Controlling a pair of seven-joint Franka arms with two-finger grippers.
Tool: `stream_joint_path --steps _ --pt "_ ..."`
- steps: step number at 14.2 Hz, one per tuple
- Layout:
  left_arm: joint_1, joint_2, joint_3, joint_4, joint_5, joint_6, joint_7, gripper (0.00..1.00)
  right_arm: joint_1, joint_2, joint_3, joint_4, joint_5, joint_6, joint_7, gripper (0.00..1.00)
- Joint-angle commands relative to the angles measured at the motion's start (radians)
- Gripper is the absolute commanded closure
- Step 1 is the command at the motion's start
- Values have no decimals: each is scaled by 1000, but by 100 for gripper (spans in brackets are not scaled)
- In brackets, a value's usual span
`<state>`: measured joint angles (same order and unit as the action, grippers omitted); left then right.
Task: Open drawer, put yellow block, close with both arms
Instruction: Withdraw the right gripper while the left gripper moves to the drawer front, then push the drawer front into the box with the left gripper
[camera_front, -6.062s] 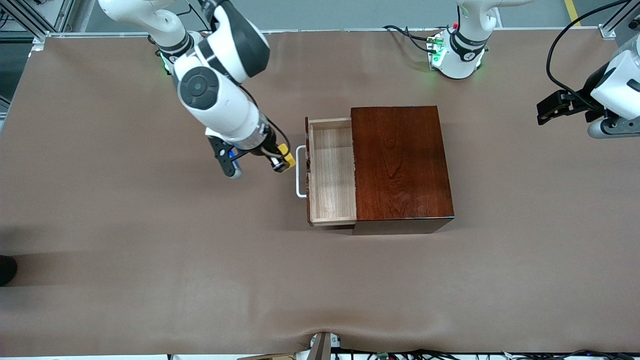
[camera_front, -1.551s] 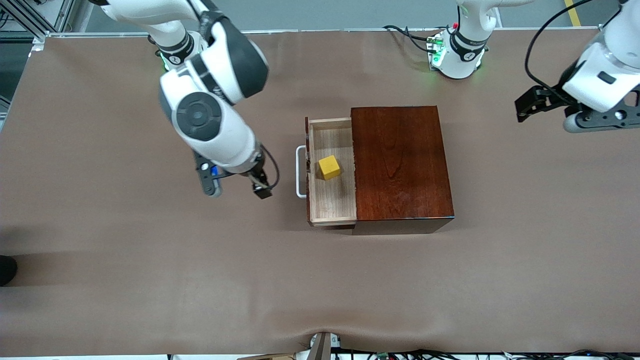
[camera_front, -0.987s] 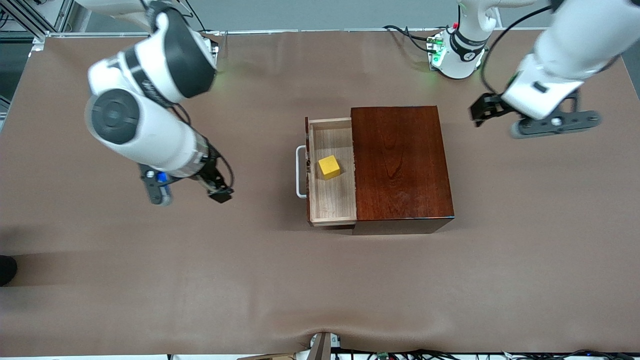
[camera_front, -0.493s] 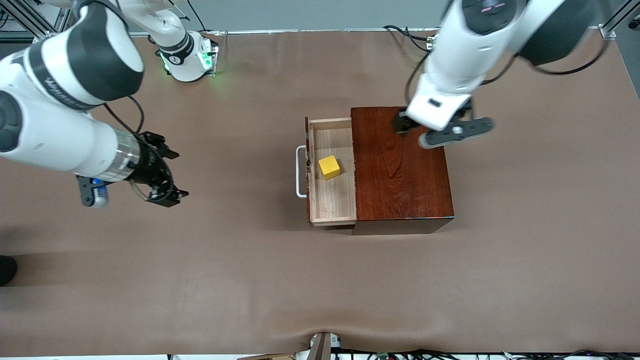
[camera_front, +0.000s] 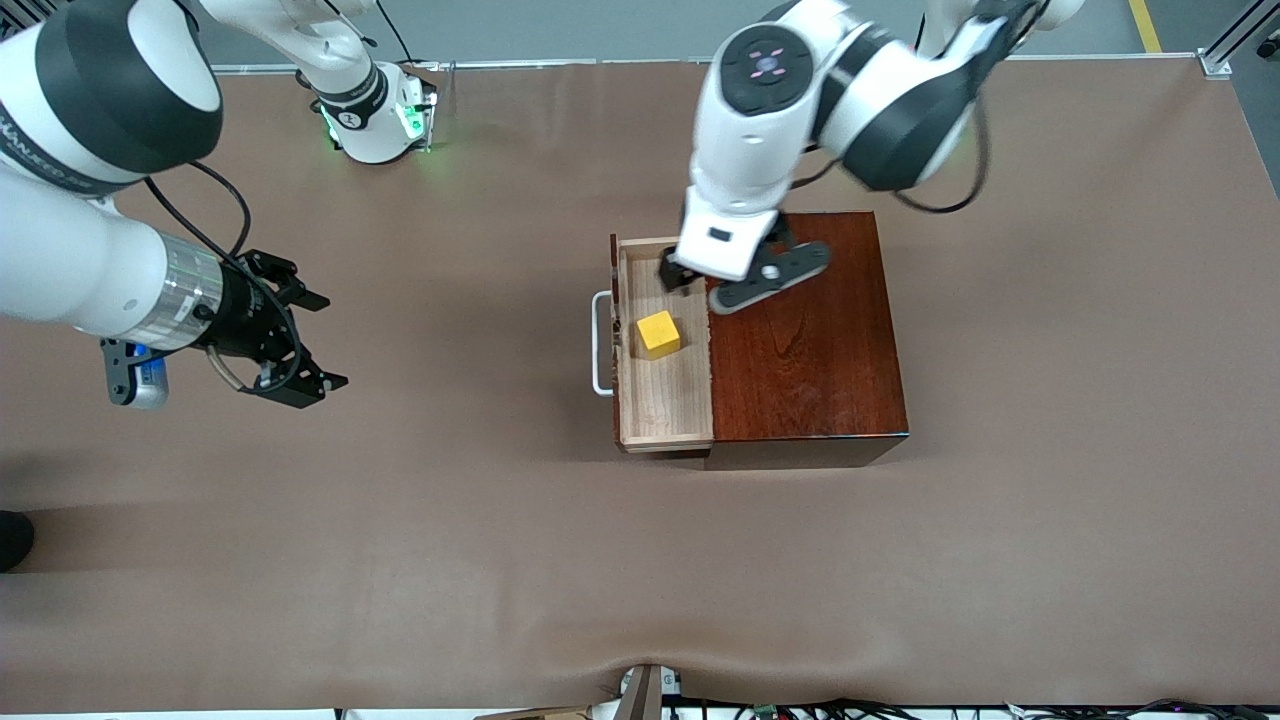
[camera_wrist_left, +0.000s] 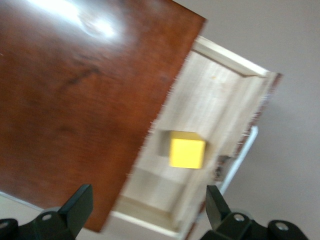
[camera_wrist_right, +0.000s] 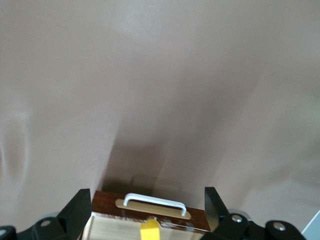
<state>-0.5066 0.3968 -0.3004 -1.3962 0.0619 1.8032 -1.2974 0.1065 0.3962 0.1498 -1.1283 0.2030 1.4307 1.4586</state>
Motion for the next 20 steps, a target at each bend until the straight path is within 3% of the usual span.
stream_joint_path --steps 1,4,7,9,13,17,20 --pt "-78 106 15 106 50 72 -179 0 -88 -22 80 4 4 -64 -165 0" --pt "-197 184 65 143 151 212 -435 0 -103 -56 62 2 -25 -136 -366 0" --pt "-356 276 212 198 153 312 -631 0 -151 -68 59 1 -39 -191 -560 0" --pt "-471 306 323 215 151 361 -715 0 -151 -88 65 -1 -106 -219 -671 0" --pt "-529 362 362 223 153 433 -864 0 -160 -108 60 -8 -154 -239 -918 0" --pt "-641 396 475 221 151 423 -927 0 -192 -138 16 -47 -157 -245 -1165 0" --pt "-656 430 488 221 157 401 -990 0 -232 -197 11 -119 -154 -234 -1303 0"
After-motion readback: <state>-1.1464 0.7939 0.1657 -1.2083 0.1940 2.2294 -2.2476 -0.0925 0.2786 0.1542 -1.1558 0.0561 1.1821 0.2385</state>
